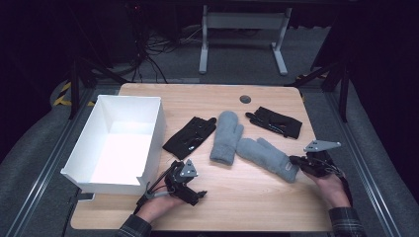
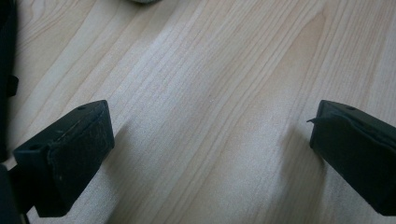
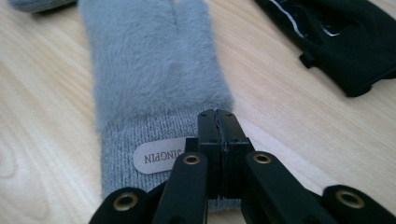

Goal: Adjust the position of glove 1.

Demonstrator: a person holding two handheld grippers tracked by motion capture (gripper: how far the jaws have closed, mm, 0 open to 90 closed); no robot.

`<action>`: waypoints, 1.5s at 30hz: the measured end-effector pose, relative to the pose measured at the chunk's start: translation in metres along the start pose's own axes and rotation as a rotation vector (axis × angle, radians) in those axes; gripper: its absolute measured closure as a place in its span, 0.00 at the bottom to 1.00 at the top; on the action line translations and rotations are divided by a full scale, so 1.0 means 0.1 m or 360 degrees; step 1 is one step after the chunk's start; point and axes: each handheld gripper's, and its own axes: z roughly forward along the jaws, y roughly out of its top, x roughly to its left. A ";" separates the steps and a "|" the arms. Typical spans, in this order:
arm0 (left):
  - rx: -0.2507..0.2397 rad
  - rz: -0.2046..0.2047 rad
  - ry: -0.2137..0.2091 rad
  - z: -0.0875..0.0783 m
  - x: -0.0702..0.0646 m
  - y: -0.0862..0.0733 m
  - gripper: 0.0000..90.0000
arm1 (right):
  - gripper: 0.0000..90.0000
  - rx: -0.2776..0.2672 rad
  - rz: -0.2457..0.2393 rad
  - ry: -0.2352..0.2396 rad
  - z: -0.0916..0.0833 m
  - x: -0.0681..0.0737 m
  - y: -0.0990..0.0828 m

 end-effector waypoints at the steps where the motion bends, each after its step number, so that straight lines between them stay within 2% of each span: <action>1: 0.0000 0.0000 0.0000 0.00 0.00 0.00 0.00 | 1.00 0.0001 -0.0011 0.0011 -0.01 0.03 -0.01; 4: 0.0001 0.0000 0.0000 0.00 0.00 0.00 0.00 | 1.00 0.0002 -0.0020 0.0048 -0.03 0.11 -0.02; 15: 0.0001 -0.0001 0.0001 0.00 0.00 0.00 0.00 | 1.00 0.0008 -0.0142 0.0210 -0.01 0.45 0.02; 25: 0.0001 -0.0002 0.0001 0.00 0.00 0.00 0.00 | 1.00 0.0008 -0.0233 0.0354 0.05 0.68 0.07; 28: 0.0001 -0.0002 0.0001 0.00 0.00 0.00 0.00 | 1.00 0.0003 -0.0284 0.0417 0.09 0.80 0.11; 41: -0.0002 -0.0001 0.0000 0.00 0.00 0.00 0.00 | 1.00 0.0002 -0.0384 0.0587 0.27 1.11 0.26; 45: -0.0001 -0.0002 0.0000 0.00 0.00 0.00 0.00 | 1.00 0.0001 -0.0407 0.0615 0.31 1.17 0.30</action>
